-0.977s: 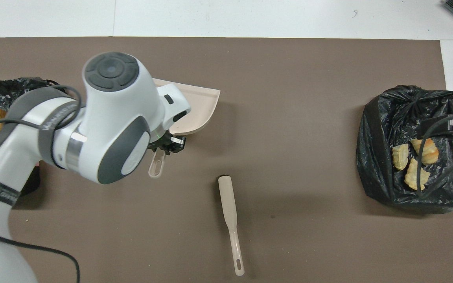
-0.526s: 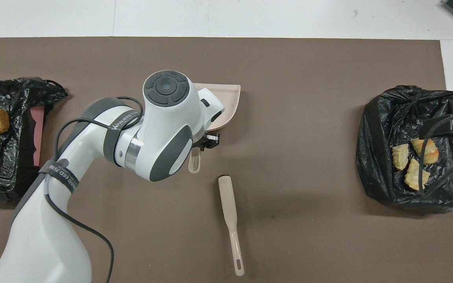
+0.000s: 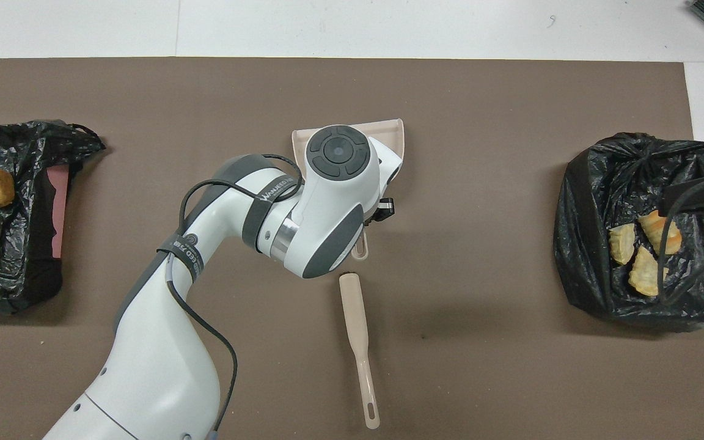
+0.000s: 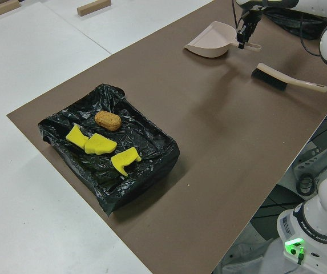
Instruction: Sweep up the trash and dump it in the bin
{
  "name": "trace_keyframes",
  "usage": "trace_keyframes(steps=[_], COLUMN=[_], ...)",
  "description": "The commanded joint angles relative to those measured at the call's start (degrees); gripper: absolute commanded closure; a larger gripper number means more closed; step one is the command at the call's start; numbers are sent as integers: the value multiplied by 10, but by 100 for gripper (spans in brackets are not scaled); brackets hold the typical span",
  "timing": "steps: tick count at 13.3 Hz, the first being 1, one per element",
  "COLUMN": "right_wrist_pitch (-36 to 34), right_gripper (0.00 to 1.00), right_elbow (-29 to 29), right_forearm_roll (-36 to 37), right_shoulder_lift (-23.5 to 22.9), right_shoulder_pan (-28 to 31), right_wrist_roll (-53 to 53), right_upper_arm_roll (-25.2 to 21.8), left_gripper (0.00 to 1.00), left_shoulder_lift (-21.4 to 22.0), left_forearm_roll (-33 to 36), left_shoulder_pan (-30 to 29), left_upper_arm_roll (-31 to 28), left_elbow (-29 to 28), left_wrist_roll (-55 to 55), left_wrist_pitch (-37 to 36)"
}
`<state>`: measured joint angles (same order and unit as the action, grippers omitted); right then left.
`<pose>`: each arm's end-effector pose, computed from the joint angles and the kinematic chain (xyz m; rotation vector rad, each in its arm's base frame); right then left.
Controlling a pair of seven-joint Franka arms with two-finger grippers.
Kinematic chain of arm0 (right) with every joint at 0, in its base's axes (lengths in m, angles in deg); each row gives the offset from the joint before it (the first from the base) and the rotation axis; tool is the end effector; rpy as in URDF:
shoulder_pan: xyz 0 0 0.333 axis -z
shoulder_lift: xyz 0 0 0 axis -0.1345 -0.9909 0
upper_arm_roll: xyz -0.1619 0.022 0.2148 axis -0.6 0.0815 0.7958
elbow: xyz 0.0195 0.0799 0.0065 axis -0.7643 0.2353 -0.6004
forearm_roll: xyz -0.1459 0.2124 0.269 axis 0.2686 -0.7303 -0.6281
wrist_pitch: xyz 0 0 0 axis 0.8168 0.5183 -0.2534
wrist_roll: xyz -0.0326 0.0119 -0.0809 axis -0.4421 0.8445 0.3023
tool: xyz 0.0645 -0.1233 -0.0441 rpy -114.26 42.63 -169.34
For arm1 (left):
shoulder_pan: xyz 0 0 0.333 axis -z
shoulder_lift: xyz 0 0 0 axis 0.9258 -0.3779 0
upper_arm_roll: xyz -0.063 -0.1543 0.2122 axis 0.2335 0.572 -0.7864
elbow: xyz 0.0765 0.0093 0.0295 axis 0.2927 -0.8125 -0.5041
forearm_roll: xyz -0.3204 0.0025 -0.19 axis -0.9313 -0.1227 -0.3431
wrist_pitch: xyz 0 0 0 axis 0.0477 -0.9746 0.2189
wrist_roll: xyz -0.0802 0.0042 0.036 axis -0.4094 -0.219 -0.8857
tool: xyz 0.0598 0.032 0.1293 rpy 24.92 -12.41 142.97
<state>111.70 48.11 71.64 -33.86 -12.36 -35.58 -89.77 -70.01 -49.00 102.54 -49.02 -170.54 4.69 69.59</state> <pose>0.5169 -0.0308 0.5537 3.1026 -0.2423 0.0229 0.5115 -0.4308 0.3071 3.0526 0.0180 -0.0797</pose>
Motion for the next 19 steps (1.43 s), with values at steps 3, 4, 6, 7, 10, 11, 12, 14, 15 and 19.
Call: trace_keyframes(steps=[3, 4, 6, 7, 10, 11, 12, 14, 15, 19], right_wrist_pitch=[-7, -7, -8, -8, -8, -8, -8, -8, -8, -8], right_gripper=[0, 0, 0, 0, 0, 0, 0, 0, 0, 0], right_elbow=[5, 4, 4, 4, 4, 4, 4, 4, 4, 4], right_forearm_roll=[-12, -12, -9, -12, -12, -12, -12, -12, -12, -12], right_shoulder_lift=[8, 8, 8, 8, 8, 8, 8, 8, 8, 8], right_shoulder_pan=[25, 24, 23, 23, 23, 23, 23, 23, 23, 23], right_wrist_roll=[13, 13, 13, 13, 13, 13, 13, 13, 13, 13], right_upper_arm_roll=[24, 24, 20, 21, 25, 24, 24, 24, 25, 25], left_gripper=[0, 0, 0, 0, 0, 0, 0, 0, 0, 0], left_shoulder_lift=[20, 28, 43, 50, 59, 62, 65, 79, 86, 125], left_forearm_roll=[22, 22, 20, 20, 14, 14, 14, 12, 11, 13], left_shoulder_pan=[-16, -40, -90, -108, -177, -193, -212, -250, -265, -318], left_upper_arm_roll=[-14, -14, -14, -14, -14, -14, -14, -12, -13, -16], left_elbow=[9, 9, 7, 0, -2, -2, -2, -2, -2, -4], left_wrist_roll=[14, 11, -13, -48, -152, -175, -196, -262, -294, -347], left_wrist_pitch=[-8, -13, -13, -13, -20, -20, -19, -24, -37, -69])
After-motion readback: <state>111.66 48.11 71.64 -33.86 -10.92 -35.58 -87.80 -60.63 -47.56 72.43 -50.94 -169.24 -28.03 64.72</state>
